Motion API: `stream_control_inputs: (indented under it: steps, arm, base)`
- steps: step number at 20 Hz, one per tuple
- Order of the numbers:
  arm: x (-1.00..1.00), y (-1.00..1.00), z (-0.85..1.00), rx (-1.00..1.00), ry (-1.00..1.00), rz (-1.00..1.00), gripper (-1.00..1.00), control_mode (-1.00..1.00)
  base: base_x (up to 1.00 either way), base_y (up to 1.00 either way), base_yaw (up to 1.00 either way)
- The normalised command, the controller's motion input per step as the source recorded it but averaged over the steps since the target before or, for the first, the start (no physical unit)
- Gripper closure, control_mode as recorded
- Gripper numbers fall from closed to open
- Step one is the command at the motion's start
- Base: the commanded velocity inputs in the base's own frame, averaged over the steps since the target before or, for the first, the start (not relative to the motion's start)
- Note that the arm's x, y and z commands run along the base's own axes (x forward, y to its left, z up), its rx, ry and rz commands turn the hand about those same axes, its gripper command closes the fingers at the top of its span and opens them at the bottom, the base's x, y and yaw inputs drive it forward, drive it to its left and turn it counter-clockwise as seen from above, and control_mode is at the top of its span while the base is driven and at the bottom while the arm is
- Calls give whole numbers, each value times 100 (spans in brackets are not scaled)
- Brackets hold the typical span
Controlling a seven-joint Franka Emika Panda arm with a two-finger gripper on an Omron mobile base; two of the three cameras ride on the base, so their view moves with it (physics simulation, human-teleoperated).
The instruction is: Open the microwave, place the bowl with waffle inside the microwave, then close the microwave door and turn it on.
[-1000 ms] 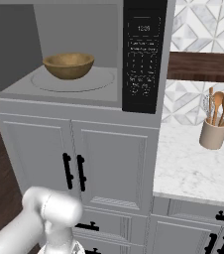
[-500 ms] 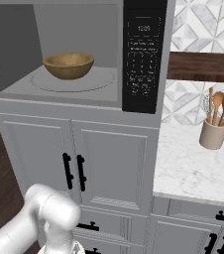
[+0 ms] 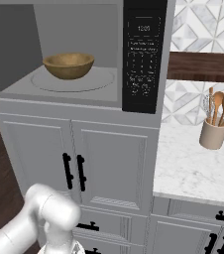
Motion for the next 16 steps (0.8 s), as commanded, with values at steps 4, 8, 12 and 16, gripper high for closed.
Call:
stream_control_inputs:
  steps: [4,8,12,16]
  arm:
    - [-53,-100,41,37,0,24,100,-100]
    - [-53,-100,43,38,0,20,100,-100]
    - [-52,-100,45,41,0,18,100,-100]
    - [-30,-100,45,40,0,16,100,-100]
  base:
    - [0,0,0]
    - [0,0,0]
    - [0,0,0]
    - [0,0,0]
